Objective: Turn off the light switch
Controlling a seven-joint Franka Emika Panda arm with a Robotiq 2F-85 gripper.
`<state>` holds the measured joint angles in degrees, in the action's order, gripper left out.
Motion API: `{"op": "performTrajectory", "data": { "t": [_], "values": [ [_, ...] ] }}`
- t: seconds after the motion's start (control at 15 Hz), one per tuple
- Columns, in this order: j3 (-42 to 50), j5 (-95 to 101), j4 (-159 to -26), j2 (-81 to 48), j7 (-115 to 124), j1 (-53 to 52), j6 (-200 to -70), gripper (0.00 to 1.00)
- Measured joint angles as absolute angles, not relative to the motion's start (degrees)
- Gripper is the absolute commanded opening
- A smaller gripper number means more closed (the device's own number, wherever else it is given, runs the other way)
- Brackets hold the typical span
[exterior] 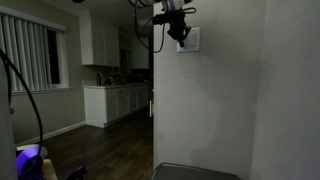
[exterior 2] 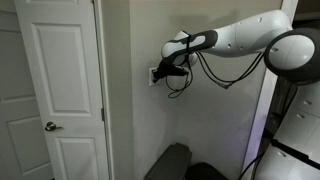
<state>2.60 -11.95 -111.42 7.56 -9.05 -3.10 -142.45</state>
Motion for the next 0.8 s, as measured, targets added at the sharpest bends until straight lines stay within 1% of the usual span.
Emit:
{"op": "performTrajectory", "data": {
  "t": [0.27, 0.53, 0.8],
  "values": [
    [2.5, -8.8, -111.5, 7.5, -8.9, -3.0, -140.9, 0.0],
    [2.6, -4.3, -111.7, 8.1, -8.5, -1.6, -135.8, 0.0],
    [3.9, -4.0, -114.6, 10.4, -8.7, -0.2, -130.7, 0.0]
  ]
}}
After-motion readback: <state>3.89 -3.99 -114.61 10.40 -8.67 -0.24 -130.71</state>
